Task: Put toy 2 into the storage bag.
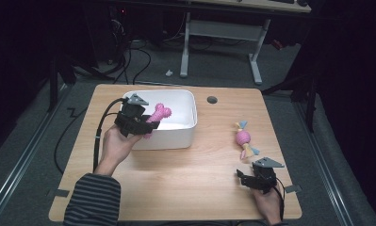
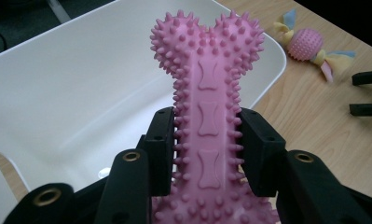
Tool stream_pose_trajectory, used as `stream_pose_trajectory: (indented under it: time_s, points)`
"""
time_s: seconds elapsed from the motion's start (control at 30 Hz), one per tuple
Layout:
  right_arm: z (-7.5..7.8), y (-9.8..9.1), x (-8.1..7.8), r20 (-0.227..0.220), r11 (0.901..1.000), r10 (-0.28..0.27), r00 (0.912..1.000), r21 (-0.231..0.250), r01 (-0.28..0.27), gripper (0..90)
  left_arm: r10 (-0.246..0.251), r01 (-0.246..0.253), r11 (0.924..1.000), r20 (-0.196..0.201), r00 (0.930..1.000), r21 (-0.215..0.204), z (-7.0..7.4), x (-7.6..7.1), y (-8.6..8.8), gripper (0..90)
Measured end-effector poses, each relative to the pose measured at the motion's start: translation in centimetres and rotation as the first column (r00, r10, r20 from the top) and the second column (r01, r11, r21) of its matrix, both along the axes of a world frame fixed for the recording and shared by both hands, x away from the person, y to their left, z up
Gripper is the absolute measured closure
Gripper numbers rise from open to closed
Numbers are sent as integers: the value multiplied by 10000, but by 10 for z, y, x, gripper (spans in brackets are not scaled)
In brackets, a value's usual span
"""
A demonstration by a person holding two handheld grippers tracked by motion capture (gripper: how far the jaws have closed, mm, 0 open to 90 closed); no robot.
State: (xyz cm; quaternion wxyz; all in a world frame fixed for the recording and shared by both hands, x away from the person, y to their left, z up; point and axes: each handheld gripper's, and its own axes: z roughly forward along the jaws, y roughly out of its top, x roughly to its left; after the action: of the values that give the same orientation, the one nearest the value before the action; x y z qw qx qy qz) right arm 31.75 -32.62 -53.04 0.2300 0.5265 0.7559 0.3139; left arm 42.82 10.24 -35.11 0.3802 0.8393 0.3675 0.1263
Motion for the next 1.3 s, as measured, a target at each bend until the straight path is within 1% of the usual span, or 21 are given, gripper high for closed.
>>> stream_pose_trajectory:
  time_s: [0.2, 0.27, 0.33, 0.47, 0.6, 0.63, 0.73, 0.97, 1.07, 1.17, 1.3]
  points:
    - [0, 0, 0, 1, 10000, 4, 10000, -1, -4, 251, 207, -209, 9991, 59, 9998, 360, -1, 15, -4, 592]
    - [0, 0, 0, 2, 10000, 10, 10000, -4, -10, 251, 308, -311, 9990, 80, 9995, 325, -3, 20, -5, 592]
    - [0, 0, 0, 3, 10000, 13, 10000, -5, -13, 250, 391, -390, 9990, -4, 9992, 212, -5, 25, -5, 591]
    - [0, 0, 0, 11, 10000, 45, 10000, -7, -45, 249, 522, -517, 9980, -115, 9986, 375, -13, 34, -6, 590]
    - [0, 0, 0, 6, 10000, 39, 10000, -9, -39, 249, 616, -608, 9976, -247, 9978, 320, -18, 40, -8, 589]
    - [0, 0, 0, 7, 10000, 41, 10000, -9, -41, 249, 655, -644, 9973, -297, 9974, 362, -21, 43, -8, 589]
    - [0, 0, 0, 5, 10000, 41, 10000, -10, -41, 248, 704, -688, 9964, -323, 9970, 490, -23, 45, -10, 588]
    - [0, 0, 0, 5, 10000, 75, 10000, -15, -75, 249, 863, -843, 9955, -458, 9952, 428, -27, 51, -9, 586]
    - [0, 0, 0, 6, 10000, 82, 10000, -19, -82, 249, 920, -895, 9948, -524, 9944, 493, -30, 53, -9, 586]
    - [0, 0, 0, 5, 10000, 89, 10000, -21, -89, 249, 892, -853, 9941, -558, 9945, 676, -32, 53, -12, 585]
    - [0, 0, 0, 2, 10000, 95, 10000, -14, -95, 248, 889, -841, 9935, -622, 9941, 764, -35, 54, -14, 582]
